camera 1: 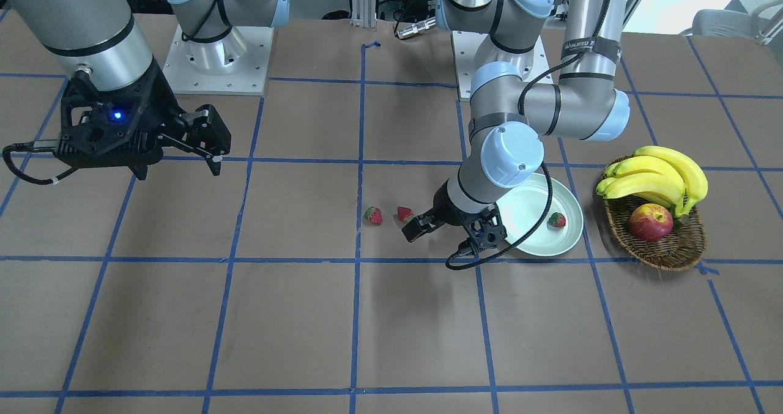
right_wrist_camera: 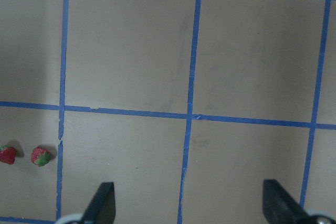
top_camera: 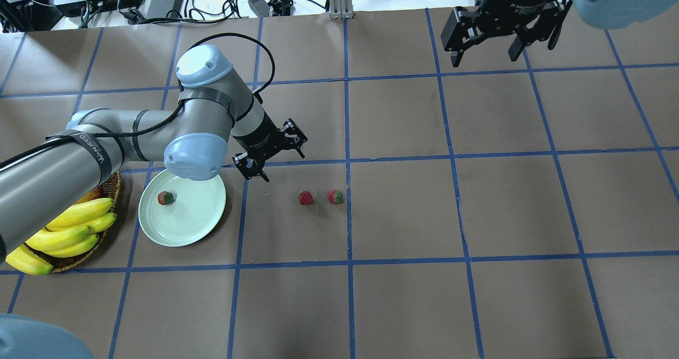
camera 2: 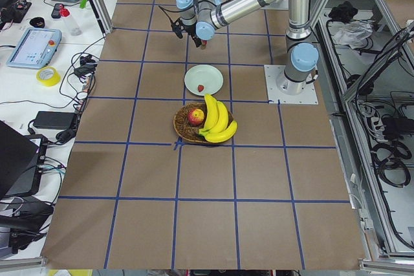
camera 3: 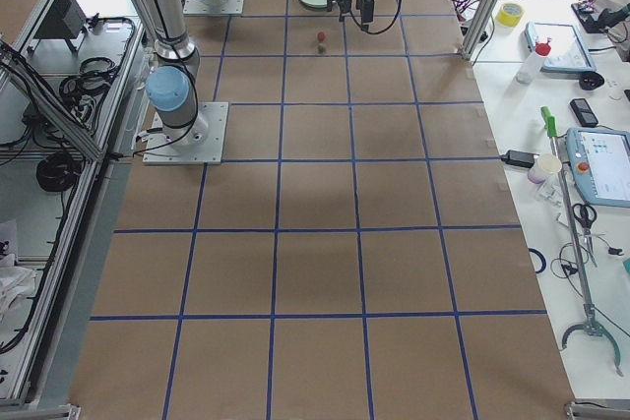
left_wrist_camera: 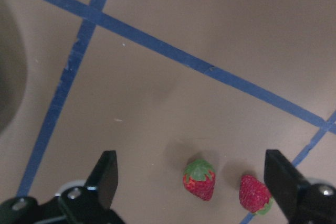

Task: Collect all strawberries into plate
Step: 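Reach the left gripper to the next strawberry and grasp it, then carry the strawberry to the plate and open the left gripper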

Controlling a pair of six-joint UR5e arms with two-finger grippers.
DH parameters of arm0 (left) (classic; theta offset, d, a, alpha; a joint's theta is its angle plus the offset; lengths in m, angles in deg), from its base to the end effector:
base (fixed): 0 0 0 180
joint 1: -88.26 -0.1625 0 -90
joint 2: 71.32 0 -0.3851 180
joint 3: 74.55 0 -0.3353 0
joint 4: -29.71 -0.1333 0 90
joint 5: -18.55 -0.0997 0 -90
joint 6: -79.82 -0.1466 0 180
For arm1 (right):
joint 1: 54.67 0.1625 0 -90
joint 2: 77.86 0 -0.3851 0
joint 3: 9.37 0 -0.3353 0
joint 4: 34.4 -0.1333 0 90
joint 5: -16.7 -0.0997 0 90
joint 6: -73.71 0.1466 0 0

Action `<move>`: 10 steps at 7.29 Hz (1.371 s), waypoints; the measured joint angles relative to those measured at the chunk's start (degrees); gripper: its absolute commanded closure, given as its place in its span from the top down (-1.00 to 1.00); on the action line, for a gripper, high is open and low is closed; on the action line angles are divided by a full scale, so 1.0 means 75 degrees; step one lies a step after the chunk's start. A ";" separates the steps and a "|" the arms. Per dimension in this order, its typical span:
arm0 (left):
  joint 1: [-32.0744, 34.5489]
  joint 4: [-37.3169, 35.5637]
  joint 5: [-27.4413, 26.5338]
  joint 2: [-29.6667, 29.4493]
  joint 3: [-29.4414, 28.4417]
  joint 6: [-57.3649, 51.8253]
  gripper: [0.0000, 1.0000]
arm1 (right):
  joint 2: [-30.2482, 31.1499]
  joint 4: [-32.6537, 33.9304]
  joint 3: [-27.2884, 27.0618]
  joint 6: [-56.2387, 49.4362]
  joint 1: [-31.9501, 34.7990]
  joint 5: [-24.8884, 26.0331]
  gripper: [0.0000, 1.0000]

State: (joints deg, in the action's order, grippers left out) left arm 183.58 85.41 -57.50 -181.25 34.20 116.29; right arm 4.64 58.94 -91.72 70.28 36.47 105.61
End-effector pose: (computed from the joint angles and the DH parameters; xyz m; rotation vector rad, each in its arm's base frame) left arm -0.2126 -0.4639 0.1655 0.8005 -2.8210 -0.2327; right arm 0.1459 -0.4912 0.4050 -0.1254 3.1198 -0.0957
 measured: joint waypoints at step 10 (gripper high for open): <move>0.0275 -0.0352 -0.0013 -0.0227 0.0283 0.0150 -1.00 | -0.0007 0.0000 0.0000 0.0002 0.0000 -0.0019 1.00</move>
State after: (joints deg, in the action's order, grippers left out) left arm 185.64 82.77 -57.59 -182.95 36.33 117.41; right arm 4.59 58.94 -91.72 70.30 36.47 105.47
